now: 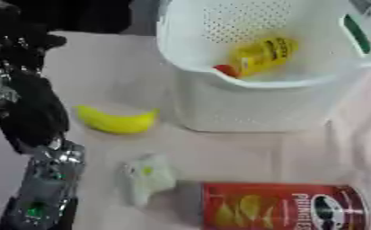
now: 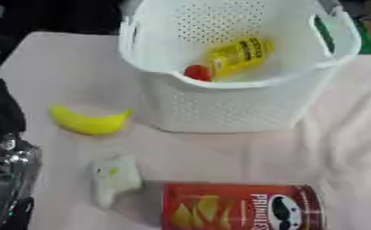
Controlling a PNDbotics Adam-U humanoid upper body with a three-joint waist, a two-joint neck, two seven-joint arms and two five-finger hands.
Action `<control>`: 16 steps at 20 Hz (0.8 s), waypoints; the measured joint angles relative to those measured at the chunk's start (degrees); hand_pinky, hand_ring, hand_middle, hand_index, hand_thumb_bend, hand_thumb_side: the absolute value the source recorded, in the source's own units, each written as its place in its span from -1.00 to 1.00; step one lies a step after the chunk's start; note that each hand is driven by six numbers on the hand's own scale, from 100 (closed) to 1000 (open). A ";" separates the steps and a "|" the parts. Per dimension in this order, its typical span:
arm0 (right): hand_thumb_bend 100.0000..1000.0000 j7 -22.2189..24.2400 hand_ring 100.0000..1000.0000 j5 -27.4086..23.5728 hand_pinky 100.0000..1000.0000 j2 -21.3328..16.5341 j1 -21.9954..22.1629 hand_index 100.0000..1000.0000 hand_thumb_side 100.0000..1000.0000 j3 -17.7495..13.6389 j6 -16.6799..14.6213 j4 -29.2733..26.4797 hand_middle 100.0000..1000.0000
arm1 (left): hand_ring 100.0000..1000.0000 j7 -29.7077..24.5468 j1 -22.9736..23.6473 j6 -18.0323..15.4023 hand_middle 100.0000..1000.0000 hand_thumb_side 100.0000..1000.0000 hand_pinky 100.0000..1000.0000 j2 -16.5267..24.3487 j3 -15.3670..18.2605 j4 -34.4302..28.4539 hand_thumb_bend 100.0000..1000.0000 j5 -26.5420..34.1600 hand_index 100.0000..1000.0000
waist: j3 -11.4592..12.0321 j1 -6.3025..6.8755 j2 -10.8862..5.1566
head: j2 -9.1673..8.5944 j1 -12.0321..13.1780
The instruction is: Pick up objects on the table and place them in the box.
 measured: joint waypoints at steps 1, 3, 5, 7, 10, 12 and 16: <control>-1.00 0.01 -0.19 0.00 0.37 0.00 0.00 0.27 0.34 0.00 0.01 0.00 -0.18 | -0.09 0.00 0.00 0.00 -0.04 1.00 0.06 0.00 0.00 0.00 -1.00 0.00 0.47 | 0.00 0.01 0.00 | 0.02 0.00; -1.00 0.13 -0.18 0.00 0.38 0.00 0.00 0.28 0.35 0.00 0.13 0.00 -0.17 | -0.09 0.00 0.00 0.00 -0.04 1.00 0.06 0.00 0.00 0.00 -1.00 0.00 0.47 | 0.03 0.01 -0.01 | 0.37 0.00; -1.00 0.53 -0.15 0.00 0.40 0.00 0.00 0.30 0.39 0.01 0.37 0.00 -0.15 | -0.09 -0.01 0.00 0.00 -0.04 1.00 0.06 0.00 0.00 0.00 -1.00 0.00 0.47 | 0.04 0.04 -0.06 | 1.05 0.00; -1.00 1.39 -0.13 0.03 0.42 -0.01 0.00 0.31 0.41 0.03 0.73 0.00 -0.13 | -0.09 -0.01 0.00 0.00 -0.04 1.00 0.06 -0.01 0.00 0.00 -1.00 0.00 0.47 | 0.04 0.04 -0.25 | 1.96 0.00; -1.00 3.06 -0.03 0.40 0.46 -0.73 0.38 0.41 0.56 0.37 1.27 0.00 0.00 | -0.09 -0.04 0.00 0.01 -0.03 1.00 0.07 -0.02 0.00 0.00 -1.00 0.00 0.47 | 0.04 0.03 -0.56 | 2.91 -0.15; -1.00 4.49 0.04 0.84 0.48 -2.51 0.89 0.48 0.64 0.80 1.57 0.00 0.10 | -0.09 -0.11 0.00 0.07 -0.03 1.00 0.07 -0.03 -0.01 0.00 -1.00 0.00 0.47 | 0.01 0.02 -0.85 | 3.33 -0.45; -1.00 8.46 0.16 3.00 0.51 -7.80 1.99 0.58 0.76 2.19 2.49 0.00 0.26 | -0.07 -0.18 0.00 0.12 -0.01 1.00 0.07 -0.05 -0.17 0.00 -1.00 -0.10 0.48 | -0.02 0.02 -1.59 | 3.40 -1.09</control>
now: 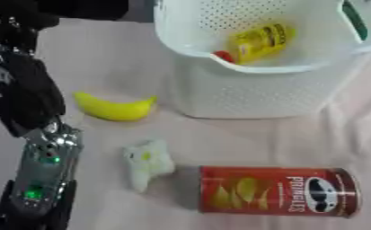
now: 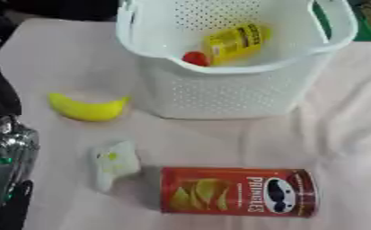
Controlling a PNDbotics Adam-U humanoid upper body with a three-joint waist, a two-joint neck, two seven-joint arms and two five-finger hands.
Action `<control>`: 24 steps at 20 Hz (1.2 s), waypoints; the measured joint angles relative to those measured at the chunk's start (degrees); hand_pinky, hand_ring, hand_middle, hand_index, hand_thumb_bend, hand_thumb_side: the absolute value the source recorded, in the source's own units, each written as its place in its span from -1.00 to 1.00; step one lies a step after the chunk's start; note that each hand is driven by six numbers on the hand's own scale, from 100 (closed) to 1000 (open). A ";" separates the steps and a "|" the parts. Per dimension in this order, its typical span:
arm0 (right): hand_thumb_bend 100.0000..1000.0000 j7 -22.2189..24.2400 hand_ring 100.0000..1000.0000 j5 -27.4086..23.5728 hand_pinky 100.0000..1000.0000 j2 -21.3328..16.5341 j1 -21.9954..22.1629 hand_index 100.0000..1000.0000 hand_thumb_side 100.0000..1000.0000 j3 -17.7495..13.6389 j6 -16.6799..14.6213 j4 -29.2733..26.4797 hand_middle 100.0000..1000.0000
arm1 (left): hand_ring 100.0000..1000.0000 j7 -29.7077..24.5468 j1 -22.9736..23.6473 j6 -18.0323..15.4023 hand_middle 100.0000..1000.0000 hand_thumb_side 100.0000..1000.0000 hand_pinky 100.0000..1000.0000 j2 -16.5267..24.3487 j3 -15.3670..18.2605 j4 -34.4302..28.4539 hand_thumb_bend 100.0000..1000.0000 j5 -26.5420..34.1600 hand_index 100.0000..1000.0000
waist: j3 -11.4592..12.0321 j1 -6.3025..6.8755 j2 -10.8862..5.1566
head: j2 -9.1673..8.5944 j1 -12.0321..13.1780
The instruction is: Pick up objects on the table and place them in the box.
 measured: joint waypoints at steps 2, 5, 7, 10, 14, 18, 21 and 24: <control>-1.00 2.10 0.23 1.19 0.53 -2.47 0.33 0.64 0.82 0.75 0.52 0.00 0.34 | -0.01 -0.02 0.00 0.01 0.08 1.00 0.09 -0.01 -0.09 0.00 -1.00 -0.13 0.49 | 0.00 0.02 -0.39 | 0.00 -0.31; -1.00 5.40 0.32 2.73 0.56 -5.58 0.90 0.71 0.87 2.01 1.30 0.00 0.43 | 0.09 0.16 0.00 0.20 0.26 1.00 0.13 -0.02 -0.08 0.00 -1.00 -1.01 0.54 | -0.02 0.31 -0.98 | 0.00 -0.75; -1.00 8.12 0.41 3.61 0.57 -7.39 1.21 0.78 0.92 2.84 1.96 0.00 0.51 | 0.26 0.57 0.00 0.64 0.49 1.00 0.20 -0.04 -0.06 0.00 -1.00 -2.20 0.63 | -0.18 0.68 -1.75 | -0.01 -1.11; -1.00 11.93 0.48 4.31 0.60 -9.66 1.31 0.82 0.95 3.87 2.76 0.00 0.59 | 0.43 1.48 0.00 1.57 0.64 1.00 0.27 -0.27 -0.02 0.00 -1.00 -4.50 0.75 | -0.27 1.08 -2.45 | -0.03 -1.50; -1.00 15.53 0.59 4.55 0.65 -12.89 0.80 0.88 0.98 5.62 3.14 0.00 0.68 | 0.59 2.64 -0.01 2.95 0.76 1.00 0.40 -0.52 0.00 0.00 -1.00 -7.89 0.87 | -0.70 1.69 -3.76 | 0.01 -1.53; -1.00 19.02 0.64 4.55 0.68 -16.99 -0.07 0.91 0.99 7.72 3.61 0.00 0.73 | 0.64 3.91 -0.02 4.37 0.78 1.00 0.46 -0.87 -0.02 0.00 -1.00 -11.25 0.89 | -1.08 2.16 -4.80 | 0.64 -1.53; -1.00 21.35 0.70 4.54 0.70 -19.45 -0.90 0.93 0.99 9.01 4.16 0.00 0.77 | 0.66 4.91 -0.02 5.21 0.79 1.00 0.51 -1.05 -0.11 0.00 -1.00 -12.93 0.90 | -1.32 2.38 -5.45 | 1.00 -1.57; -1.00 22.95 0.72 4.52 0.70 -21.61 -2.31 0.93 0.98 10.18 4.61 0.01 0.79 | 0.67 5.86 -0.02 5.81 0.79 1.00 0.51 -1.08 -0.14 0.00 -1.00 -14.05 0.90 | -1.33 2.51 -5.77 | 1.02 -1.64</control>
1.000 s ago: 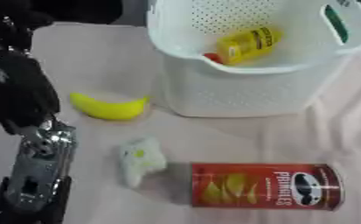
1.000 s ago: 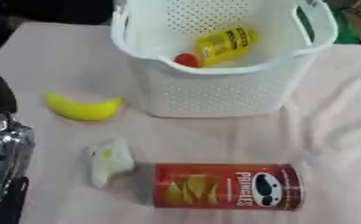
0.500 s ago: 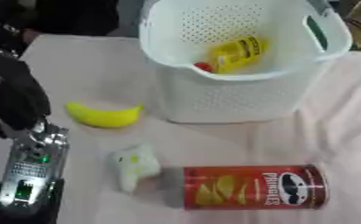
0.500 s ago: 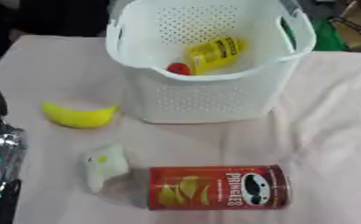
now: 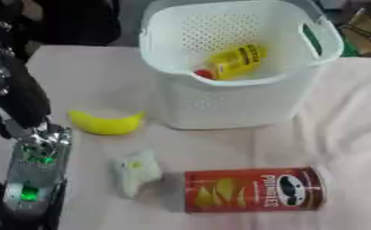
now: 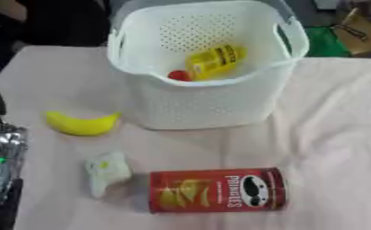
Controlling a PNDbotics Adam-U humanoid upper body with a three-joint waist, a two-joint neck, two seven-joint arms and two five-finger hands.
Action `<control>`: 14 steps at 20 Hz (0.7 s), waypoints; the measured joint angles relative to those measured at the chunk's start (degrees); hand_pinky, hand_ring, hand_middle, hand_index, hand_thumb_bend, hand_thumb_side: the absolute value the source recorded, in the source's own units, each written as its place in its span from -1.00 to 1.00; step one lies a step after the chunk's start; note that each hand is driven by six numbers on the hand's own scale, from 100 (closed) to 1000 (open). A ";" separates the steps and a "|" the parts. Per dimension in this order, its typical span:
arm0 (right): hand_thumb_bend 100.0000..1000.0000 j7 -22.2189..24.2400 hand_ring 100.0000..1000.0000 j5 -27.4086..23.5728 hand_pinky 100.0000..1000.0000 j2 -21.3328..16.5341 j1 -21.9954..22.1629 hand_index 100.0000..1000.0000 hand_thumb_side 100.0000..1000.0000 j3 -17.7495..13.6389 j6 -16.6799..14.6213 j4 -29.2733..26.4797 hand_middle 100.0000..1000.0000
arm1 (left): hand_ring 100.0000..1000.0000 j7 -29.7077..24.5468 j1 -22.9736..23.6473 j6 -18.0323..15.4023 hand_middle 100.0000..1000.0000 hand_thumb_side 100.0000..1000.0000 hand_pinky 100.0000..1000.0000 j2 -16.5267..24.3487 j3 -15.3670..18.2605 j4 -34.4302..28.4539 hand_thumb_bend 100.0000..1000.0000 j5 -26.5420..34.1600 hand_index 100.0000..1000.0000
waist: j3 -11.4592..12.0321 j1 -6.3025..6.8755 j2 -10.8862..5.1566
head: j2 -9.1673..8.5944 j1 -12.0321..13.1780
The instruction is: Pick up objects on the table and place them in the box.
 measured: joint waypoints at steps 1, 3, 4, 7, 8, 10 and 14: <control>-1.00 0.42 0.73 -0.05 0.70 -0.70 -0.62 0.93 0.99 0.44 -0.04 0.08 0.80 | 0.66 0.23 0.00 0.20 0.79 1.00 0.51 -0.04 -0.02 0.00 -1.00 -0.19 0.90 | 0.00 -0.02 -0.10 | 0.00 -0.02; -1.00 1.24 0.75 -0.29 0.70 -2.60 -2.12 0.93 0.99 1.48 -0.43 1.09 0.80 | 0.66 0.53 0.00 0.49 0.79 1.00 0.51 -0.23 -0.31 0.00 -1.00 -0.53 0.90 | 0.01 -0.02 -0.38 | 0.01 -0.07; -1.00 1.60 0.75 -0.48 0.70 -3.56 -2.80 0.93 0.99 1.97 -0.75 1.79 0.80 | 0.66 0.62 0.00 0.58 0.79 1.00 0.51 -0.32 -0.36 0.00 -1.00 -0.58 0.90 | 0.03 -0.02 -0.46 | 0.01 -0.10; -1.00 2.50 0.78 -0.73 0.71 -6.59 -4.60 0.94 1.00 3.59 -2.26 4.01 0.83 | 0.66 0.80 0.01 0.79 0.78 1.00 0.51 -0.39 -0.57 0.00 -1.00 -0.75 0.90 | 0.26 -0.08 -0.58 | 0.14 -0.21; -1.00 2.66 0.81 -0.82 0.71 -7.54 -5.19 0.95 1.00 4.11 -2.80 4.77 0.85 | 0.66 0.84 0.01 0.85 0.78 1.00 0.51 -0.39 -0.66 0.00 -1.00 -0.79 0.90 | 0.32 -0.11 -0.68 | 0.18 -0.26; -1.00 2.95 0.83 -0.86 0.71 -9.51 -6.26 0.96 1.00 5.31 -3.98 6.29 0.86 | 0.66 0.88 0.01 0.94 0.78 1.00 0.51 -0.39 -0.70 0.00 -1.00 -0.85 0.90 | 0.32 -0.18 -0.83 | 0.27 -0.32; -1.00 3.97 0.87 -0.85 0.72 -14.09 -8.88 0.96 1.00 8.67 -7.54 10.36 0.88 | 0.66 0.75 0.03 1.16 0.78 1.00 0.51 -0.38 -1.04 0.00 -1.00 -0.87 0.90 | 0.41 -0.58 -1.11 | 0.41 -0.55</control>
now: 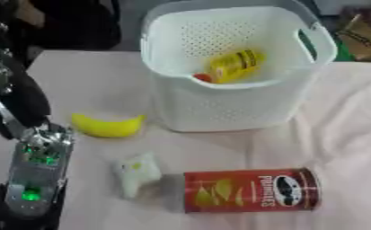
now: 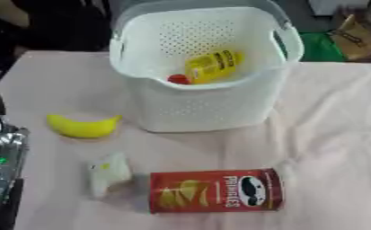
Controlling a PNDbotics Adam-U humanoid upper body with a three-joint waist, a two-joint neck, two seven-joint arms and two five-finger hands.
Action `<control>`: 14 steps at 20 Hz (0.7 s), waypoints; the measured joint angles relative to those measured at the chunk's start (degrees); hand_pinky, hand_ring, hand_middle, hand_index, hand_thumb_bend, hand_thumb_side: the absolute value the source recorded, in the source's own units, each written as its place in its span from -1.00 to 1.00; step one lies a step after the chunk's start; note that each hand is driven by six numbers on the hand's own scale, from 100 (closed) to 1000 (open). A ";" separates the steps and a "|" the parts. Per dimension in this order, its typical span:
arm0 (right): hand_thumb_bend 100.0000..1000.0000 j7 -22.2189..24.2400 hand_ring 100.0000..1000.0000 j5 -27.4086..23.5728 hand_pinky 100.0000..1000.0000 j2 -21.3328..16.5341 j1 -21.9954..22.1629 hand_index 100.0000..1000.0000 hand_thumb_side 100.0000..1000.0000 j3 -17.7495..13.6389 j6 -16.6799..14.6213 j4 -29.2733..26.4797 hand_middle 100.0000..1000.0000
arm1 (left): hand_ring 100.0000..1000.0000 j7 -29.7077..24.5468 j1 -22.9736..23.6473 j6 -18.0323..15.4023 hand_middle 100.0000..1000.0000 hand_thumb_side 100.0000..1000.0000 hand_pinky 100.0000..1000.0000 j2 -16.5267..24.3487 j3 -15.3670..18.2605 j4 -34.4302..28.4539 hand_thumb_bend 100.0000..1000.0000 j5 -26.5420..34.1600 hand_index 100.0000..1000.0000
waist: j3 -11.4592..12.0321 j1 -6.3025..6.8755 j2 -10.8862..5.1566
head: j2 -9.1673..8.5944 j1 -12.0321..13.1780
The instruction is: Pick up objects on the table and place them in the box.
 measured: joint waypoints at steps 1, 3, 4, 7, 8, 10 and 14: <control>-1.00 0.37 0.87 0.00 0.72 -1.11 -0.49 0.97 1.00 0.87 -1.23 1.24 0.89 | 0.66 -0.04 0.04 0.04 0.78 1.00 0.51 0.01 -0.01 0.00 -1.00 0.00 0.90 | 0.03 -0.15 -0.07 | 0.00 -0.08; -1.00 1.06 0.95 -0.06 0.73 -2.90 -1.11 0.98 0.98 2.20 -3.58 3.49 0.95 | 0.66 -0.07 0.10 0.07 0.78 1.00 0.51 0.02 -0.04 0.00 -1.00 0.03 0.89 | 0.12 -0.35 -0.08 | 0.00 -0.23; -1.00 1.87 0.95 0.09 0.73 -4.13 -1.12 0.98 0.98 3.37 -5.34 4.63 0.95 | 0.66 -0.09 0.11 0.07 0.78 1.00 0.51 0.03 -0.16 0.00 -1.00 0.10 0.89 | 0.37 -0.44 -0.08 | -0.01 -0.37; -1.00 4.71 0.99 1.07 0.75 -7.28 -1.82 0.98 0.93 6.63 -10.99 8.12 0.99 | 0.66 -0.23 0.24 0.14 0.78 1.00 0.51 0.08 -0.38 0.00 -1.00 0.40 0.89 | 0.73 -0.98 -0.08 | -0.05 -0.84; -1.00 5.82 0.99 1.50 0.75 -8.16 -2.28 0.98 0.93 7.78 -12.79 9.26 0.99 | 0.66 -0.28 0.24 0.14 0.78 1.00 0.51 0.16 -0.45 0.00 -1.00 0.45 0.89 | 0.90 -1.18 -0.08 | -0.08 -1.08; -1.00 8.11 1.00 2.37 0.75 -9.48 -3.83 1.00 0.91 10.19 -15.98 11.49 1.00 | 0.66 -0.40 0.31 0.19 0.77 1.00 0.51 0.50 -0.71 0.00 -1.00 0.64 0.88 | 1.22 -1.55 -0.08 | -0.25 -1.55; -1.00 12.20 1.00 4.12 0.78 -10.21 -7.91 1.00 0.89 15.18 -20.76 15.98 1.00 | 0.66 -0.66 0.34 0.14 0.77 1.00 0.50 0.57 -1.08 0.00 -1.00 0.93 0.88 | 1.48 -2.20 -0.20 | -0.51 -2.49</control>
